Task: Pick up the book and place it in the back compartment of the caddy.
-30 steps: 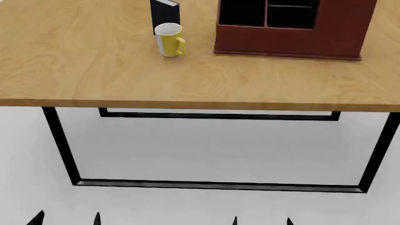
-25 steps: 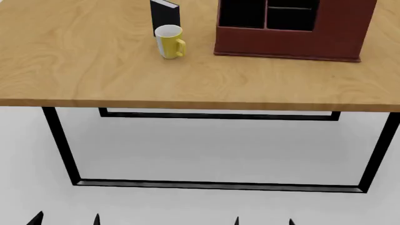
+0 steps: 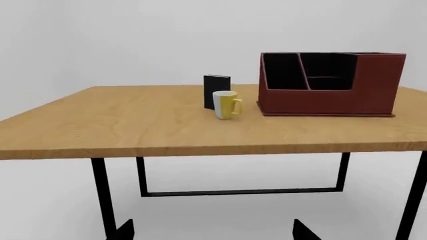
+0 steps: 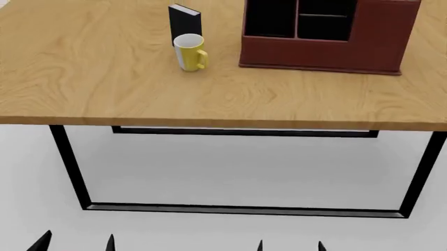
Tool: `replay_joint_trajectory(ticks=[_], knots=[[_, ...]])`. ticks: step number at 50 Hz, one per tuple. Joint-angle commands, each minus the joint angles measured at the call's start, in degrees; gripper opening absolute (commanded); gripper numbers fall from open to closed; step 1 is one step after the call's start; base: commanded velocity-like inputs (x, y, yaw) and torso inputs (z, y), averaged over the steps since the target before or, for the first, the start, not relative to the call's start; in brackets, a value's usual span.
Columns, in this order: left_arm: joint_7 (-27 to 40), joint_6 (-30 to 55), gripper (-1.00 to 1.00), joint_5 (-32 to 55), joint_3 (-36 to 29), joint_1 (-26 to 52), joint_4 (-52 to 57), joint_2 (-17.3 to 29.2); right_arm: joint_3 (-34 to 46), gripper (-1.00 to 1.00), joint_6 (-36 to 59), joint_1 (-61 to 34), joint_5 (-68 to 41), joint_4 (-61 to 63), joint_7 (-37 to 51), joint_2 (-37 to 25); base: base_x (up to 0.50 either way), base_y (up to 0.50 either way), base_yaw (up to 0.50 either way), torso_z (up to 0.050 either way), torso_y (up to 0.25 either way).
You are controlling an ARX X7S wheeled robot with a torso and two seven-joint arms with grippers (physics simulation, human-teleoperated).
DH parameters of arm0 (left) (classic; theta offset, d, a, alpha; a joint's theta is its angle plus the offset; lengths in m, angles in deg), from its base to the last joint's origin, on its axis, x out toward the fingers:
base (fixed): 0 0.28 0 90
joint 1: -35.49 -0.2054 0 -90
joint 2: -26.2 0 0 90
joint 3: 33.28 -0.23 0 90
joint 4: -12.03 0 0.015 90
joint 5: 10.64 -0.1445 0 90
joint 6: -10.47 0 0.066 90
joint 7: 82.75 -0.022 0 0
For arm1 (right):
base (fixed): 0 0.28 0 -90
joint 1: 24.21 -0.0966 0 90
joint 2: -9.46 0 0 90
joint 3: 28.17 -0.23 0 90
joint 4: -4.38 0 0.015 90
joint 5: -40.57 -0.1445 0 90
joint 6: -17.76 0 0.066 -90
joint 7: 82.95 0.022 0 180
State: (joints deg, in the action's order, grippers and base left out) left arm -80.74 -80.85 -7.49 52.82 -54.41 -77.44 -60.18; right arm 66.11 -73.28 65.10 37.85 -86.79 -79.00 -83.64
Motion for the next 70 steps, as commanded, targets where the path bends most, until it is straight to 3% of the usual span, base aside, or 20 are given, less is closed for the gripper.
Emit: replay_joint_trajectory(ticks=[1, 31, 40, 48, 70], knots=[[0.4, -0.3, 1.0, 0.7, -1.6, 0.6, 0.1, 1.1, 1.1, 1.0, -0.4, -0.3, -1.2, -0.1, 1.2, -1.1, 0.0, 0.0, 0.0, 0.05, 0.0], [2.0, -0.1, 1.0, 1.5, -4.4, 0.9, 1.2, 3.4, 3.2, 1.0, 1.5, -0.4, -2.8, 3.0, 3.4, -3.3, 0.0, 0.0, 0.0, 0.05, 0.0], [2.9, 6.2, 1.0, 2.1, -4.5, 1.5, 6.0, 4.6, 2.4, 1.0, 4.1, -0.1, -3.3, 8.7, 5.0, -4.6, 0.0, 0.0, 0.0, 0.022, 0.0], [3.1, 13.6, 1.0, 3.0, -3.8, 3.0, 14.0, 6.7, -0.9, 1.0, 12.9, -2.0, -3.7, 22.2, 7.1, -8.1, 0.0, 0.0, 0.0, 0.0, 0.0], [3.5, 24.8, 1.0, 5.9, -1.5, 8.8, 21.8, 9.9, -8.5, 1.0, 30.4, -10.4, -7.0, 41.9, 9.5, -15.1, 0.0, 0.0, 0.0, 0.0, 0.0]])
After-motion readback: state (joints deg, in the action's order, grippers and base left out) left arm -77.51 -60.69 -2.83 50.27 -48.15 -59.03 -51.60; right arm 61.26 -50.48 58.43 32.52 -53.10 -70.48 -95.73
